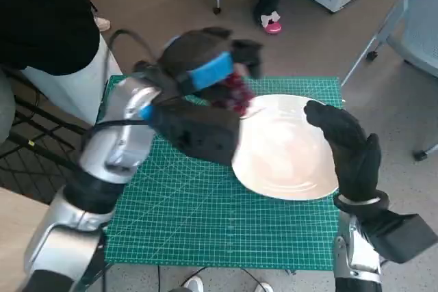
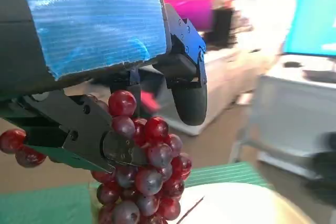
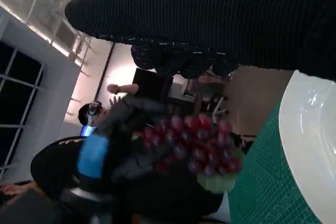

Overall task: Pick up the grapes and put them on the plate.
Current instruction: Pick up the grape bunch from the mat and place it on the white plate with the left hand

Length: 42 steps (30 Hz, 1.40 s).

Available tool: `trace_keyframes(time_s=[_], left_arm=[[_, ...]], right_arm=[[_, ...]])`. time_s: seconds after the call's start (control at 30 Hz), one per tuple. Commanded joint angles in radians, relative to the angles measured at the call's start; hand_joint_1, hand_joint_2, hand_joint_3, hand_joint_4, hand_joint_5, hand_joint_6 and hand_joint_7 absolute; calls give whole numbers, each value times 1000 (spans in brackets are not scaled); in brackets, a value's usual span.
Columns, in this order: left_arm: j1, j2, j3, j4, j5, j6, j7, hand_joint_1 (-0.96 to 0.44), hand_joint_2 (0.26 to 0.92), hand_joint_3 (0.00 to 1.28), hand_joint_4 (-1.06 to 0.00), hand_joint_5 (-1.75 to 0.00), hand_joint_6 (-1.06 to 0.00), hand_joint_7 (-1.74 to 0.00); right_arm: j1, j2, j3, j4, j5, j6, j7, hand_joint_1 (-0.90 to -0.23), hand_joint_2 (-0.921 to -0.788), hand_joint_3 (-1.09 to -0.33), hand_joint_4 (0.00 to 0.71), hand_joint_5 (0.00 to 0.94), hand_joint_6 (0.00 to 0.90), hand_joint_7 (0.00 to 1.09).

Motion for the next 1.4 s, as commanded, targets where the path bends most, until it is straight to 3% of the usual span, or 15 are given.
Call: trace_keyframes(time_s=[0.03, 0.37, 0.53, 0.7, 0.9, 1.1, 1.27, 1.33, 1.4], left_arm=[[-62, -38, -18, 60, -5, -37, 29, 3, 921, 184, -523, -1433, -546, -1145], [-131, -127, -46, 200, -15, -70, 43, 4, 921, 178, -545, -1445, -549, -1111], [-153, -157, -62, 246, -6, -78, 47, 3, 921, 189, -516, -1367, -526, -1259], [-169, -176, -67, 285, -12, -95, 49, 4, 921, 181, -517, -1446, -565, -1131], [-177, -183, -68, 331, -21, -141, 59, 3, 921, 207, -492, -1378, -508, -1298], [-193, -202, -75, 403, -17, -168, 78, 3, 921, 201, -493, -1412, -530, -1232], [-215, -233, -78, 481, -23, -163, 76, 2, 921, 252, -441, -1421, -452, -1364], [-221, -246, -73, 512, -34, -158, 68, 65, 894, 319, -428, -1457, -427, -1235], [-226, -258, -68, 543, -46, -151, 58, 195, 825, 438, -450, -1491, -444, -833]], right_arm=[[33, -6, -16, 0, -13, -5, -12, -619, -921, -874, 369, 4, 33, 424], [51, -5, -40, -10, -12, -27, -32, -632, -921, -862, 377, 3, 85, 336], [61, 3, -43, -15, -25, -37, -55, -623, -921, -856, 379, 3, 102, 308], [67, 8, -45, -14, -40, -51, -74, -620, -921, -853, 381, 2, 127, 264], [71, 9, -47, -12, -55, -60, -91, -621, -921, -849, 382, 1, 143, 239], [70, 6, -49, -1, -61, -70, -99, -626, -921, -849, 383, 1, 151, 226], [67, 7, -48, 9, -66, -80, -102, -628, -921, -850, 383, 1, 155, 218], [65, 8, -48, 14, -68, -84, -102, -628, -921, -850, 383, 1, 157, 215], [63, 9, -47, 19, -71, -87, -104, -629, -921, -850, 383, 1, 159, 213]])
